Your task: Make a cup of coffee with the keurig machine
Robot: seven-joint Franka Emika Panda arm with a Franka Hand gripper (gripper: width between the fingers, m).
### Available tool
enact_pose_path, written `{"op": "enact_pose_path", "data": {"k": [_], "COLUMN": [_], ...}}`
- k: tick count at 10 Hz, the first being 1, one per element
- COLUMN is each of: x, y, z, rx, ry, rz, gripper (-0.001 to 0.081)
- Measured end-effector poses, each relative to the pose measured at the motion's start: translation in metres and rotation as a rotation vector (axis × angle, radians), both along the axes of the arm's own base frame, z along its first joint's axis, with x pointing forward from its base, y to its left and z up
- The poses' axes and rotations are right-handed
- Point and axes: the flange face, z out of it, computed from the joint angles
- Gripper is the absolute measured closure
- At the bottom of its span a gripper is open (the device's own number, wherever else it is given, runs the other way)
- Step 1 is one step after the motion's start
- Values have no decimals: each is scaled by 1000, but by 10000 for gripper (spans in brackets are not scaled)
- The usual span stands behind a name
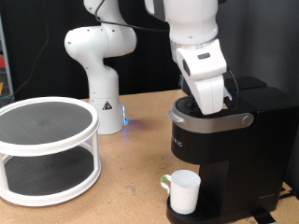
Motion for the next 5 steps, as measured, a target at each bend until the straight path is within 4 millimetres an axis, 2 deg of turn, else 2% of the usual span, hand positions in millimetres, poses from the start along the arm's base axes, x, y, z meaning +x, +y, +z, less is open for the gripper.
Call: {"op": "enact_pose_path", "data": {"k": [3, 5], "x": [-1, -16], "y": [-2, -6], "z": [0, 1], "rx": [14, 63], "ry": [-175, -258], "rz": [2, 24], "gripper": [805, 805]}}
